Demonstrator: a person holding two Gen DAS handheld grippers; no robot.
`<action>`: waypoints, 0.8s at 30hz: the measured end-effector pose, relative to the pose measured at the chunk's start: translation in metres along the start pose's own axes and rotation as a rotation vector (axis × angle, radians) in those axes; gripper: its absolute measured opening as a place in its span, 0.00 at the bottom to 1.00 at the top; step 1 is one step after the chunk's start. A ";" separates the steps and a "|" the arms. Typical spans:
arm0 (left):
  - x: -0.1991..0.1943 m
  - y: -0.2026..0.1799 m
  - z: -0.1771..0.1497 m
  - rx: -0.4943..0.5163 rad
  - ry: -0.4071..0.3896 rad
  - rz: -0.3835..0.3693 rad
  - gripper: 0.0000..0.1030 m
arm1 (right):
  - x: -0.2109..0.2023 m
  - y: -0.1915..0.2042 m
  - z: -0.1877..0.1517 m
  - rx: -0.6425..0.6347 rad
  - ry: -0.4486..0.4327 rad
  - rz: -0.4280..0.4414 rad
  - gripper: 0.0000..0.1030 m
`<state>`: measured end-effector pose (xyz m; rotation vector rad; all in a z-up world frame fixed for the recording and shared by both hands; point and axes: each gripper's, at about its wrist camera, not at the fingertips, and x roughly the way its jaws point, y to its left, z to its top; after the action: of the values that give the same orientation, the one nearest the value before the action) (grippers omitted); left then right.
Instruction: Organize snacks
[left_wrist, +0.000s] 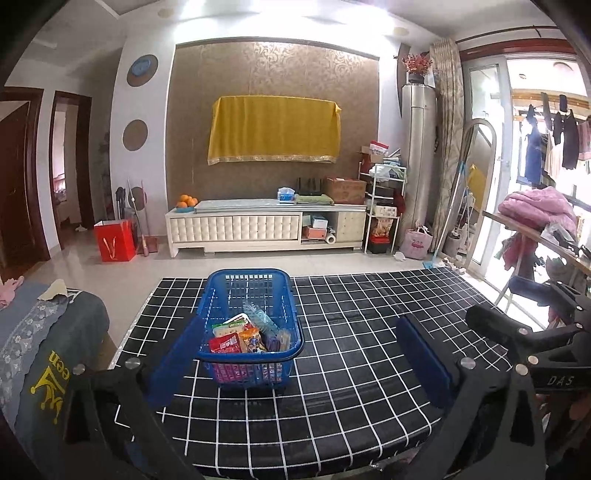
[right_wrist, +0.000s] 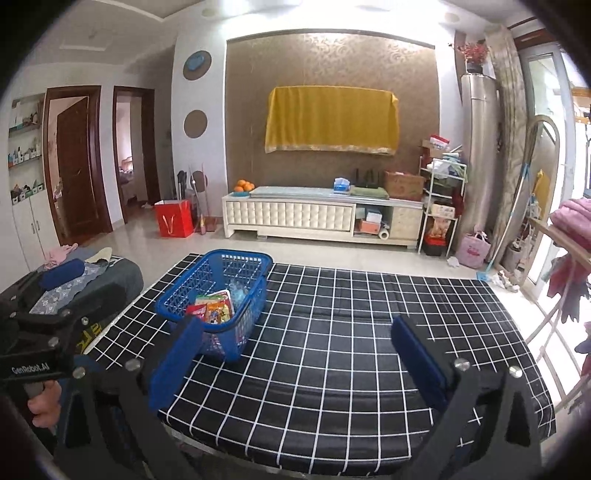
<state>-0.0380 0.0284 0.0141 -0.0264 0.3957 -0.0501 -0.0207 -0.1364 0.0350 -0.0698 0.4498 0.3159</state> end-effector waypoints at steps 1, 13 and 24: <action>-0.003 -0.001 -0.001 0.004 -0.002 -0.001 1.00 | -0.002 0.000 -0.001 0.000 -0.002 -0.001 1.00; -0.010 -0.008 -0.008 0.029 0.007 -0.009 1.00 | -0.013 0.003 -0.005 0.005 -0.014 0.007 1.00; -0.014 -0.008 -0.009 0.033 0.007 -0.020 1.00 | -0.014 0.006 -0.005 0.007 -0.008 0.007 1.00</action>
<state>-0.0541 0.0210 0.0117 0.0027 0.4016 -0.0763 -0.0369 -0.1358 0.0366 -0.0600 0.4430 0.3218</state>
